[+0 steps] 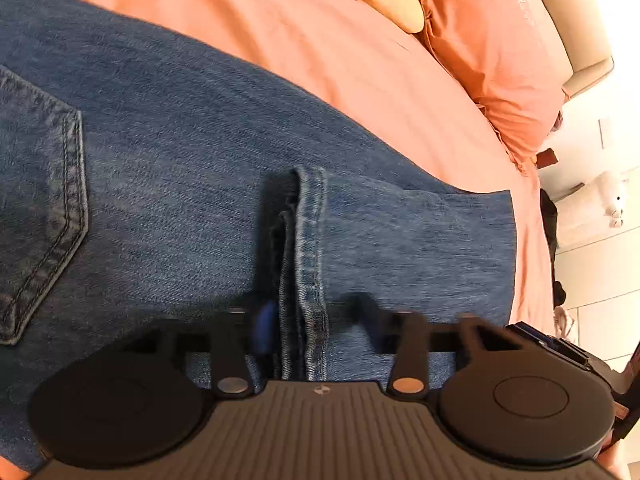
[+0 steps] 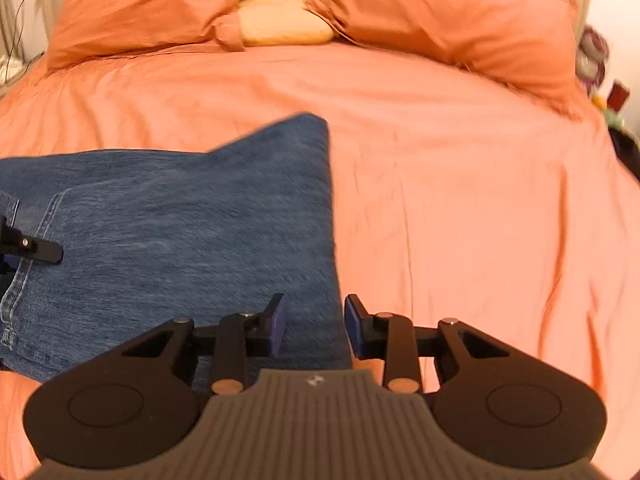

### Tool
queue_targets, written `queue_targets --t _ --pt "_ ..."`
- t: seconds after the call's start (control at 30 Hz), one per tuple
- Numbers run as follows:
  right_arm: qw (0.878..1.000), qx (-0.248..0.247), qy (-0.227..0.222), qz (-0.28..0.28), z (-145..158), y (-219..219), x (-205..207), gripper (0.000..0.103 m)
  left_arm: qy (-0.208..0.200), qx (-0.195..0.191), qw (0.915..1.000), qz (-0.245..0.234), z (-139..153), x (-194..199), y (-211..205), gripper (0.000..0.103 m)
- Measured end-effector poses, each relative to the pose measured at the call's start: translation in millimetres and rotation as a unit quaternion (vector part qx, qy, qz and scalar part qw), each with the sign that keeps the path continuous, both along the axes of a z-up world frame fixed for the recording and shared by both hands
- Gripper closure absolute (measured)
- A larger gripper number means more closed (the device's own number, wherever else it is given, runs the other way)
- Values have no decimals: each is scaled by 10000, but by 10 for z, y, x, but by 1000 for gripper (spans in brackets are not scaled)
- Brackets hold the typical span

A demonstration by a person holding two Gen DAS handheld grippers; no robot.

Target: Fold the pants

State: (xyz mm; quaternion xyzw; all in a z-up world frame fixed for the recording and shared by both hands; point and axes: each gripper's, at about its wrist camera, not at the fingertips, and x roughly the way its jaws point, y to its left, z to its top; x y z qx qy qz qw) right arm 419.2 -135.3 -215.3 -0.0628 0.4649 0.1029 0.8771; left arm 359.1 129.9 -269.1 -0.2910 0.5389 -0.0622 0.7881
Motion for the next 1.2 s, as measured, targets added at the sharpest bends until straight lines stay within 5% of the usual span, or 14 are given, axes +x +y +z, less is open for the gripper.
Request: queue_targets --t 0.03,0.2,0.27,0.33,0.4,0.47,0.57,0.87,1.2 --pt "10000 19 9 -2 -31 -35 5 74 -60 61 10000 -44 47 -29 -8 96" --pt "9999 51 -111 85 -118 -118 -11 74 -1219 502 9891 -649 650 -131 -242 96" --pt "9998 88 -134 88 -131 -156 -15 74 -2167 960 9647 -1149 1127 -221 -487 96" --pt "9998 142 -148 75 -132 -180 0 74 -2231 1334 9572 -1270 1243 -217 -590 96" --pt "9998 145 -146 59 -147 -186 8 74 -1891 1653 9589 -1318 1175 -144 -623 96" --pt "9998 164 -134 58 -159 -184 24 74 -1072 1959 9679 -1150 787 -27 -512 96" --pt "9996 230 -165 81 -138 -195 33 78 -491 1862 9766 -955 416 -26 -360 96" --pt "9968 666 -408 155 -22 34 764 92 -289 1711 9815 -808 115 -43 -290 95" --pt "9993 187 291 -123 -726 231 1455 91 -268 1631 9814 -979 163 39 -357 88"
